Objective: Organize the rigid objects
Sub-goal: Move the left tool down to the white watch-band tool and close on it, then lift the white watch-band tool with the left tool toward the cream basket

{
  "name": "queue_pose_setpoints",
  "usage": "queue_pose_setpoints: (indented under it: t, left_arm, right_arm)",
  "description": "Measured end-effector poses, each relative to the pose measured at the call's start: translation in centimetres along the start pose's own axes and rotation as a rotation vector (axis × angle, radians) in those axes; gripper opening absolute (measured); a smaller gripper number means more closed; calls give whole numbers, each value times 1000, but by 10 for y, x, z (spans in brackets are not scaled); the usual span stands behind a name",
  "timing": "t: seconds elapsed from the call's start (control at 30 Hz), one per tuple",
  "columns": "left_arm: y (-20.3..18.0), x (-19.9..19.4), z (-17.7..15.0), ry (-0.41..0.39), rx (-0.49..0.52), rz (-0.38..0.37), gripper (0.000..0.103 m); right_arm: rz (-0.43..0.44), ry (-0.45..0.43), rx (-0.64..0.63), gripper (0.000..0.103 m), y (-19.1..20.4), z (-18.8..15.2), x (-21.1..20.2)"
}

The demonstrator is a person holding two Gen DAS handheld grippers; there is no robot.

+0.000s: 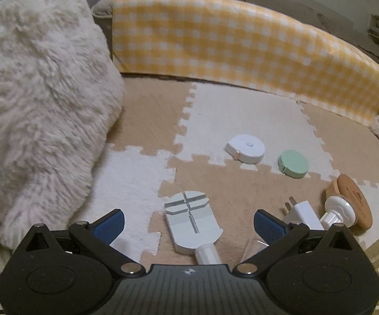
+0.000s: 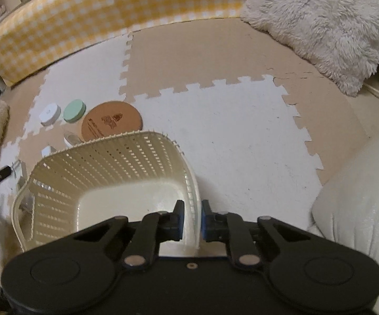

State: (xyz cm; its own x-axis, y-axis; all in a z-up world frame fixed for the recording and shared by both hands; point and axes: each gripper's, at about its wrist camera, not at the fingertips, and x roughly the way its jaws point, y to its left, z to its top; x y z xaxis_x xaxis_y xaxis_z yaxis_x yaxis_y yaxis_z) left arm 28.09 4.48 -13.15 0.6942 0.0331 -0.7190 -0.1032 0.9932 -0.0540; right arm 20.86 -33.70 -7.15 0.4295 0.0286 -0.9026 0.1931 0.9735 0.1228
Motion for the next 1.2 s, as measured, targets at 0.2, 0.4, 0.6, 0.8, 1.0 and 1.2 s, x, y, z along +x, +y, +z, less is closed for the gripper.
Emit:
queue_pose_setpoints:
  t: [0.2, 0.4, 0.6, 0.8, 1.0, 1.2]
  left_arm:
    - [1, 18, -2, 39, -9, 15, 103]
    - [4, 23, -9, 81, 9, 27, 103]
    - [11, 23, -12, 90, -23, 44, 92]
    - [11, 22, -12, 87, -46, -3, 75]
    - [3, 21, -13, 86, -17, -60, 49]
    - [2, 18, -15, 81, 3, -51, 48]
  right_arm:
    - [16, -5, 27, 8, -2, 0, 1]
    - [18, -9, 29, 8, -2, 0, 1]
    - [25, -7, 37, 8, -4, 0, 1]
    - [26, -7, 37, 8, -4, 0, 2]
    - [23, -7, 37, 8, -4, -1, 2]
    - [22, 10, 40, 8, -4, -2, 5]
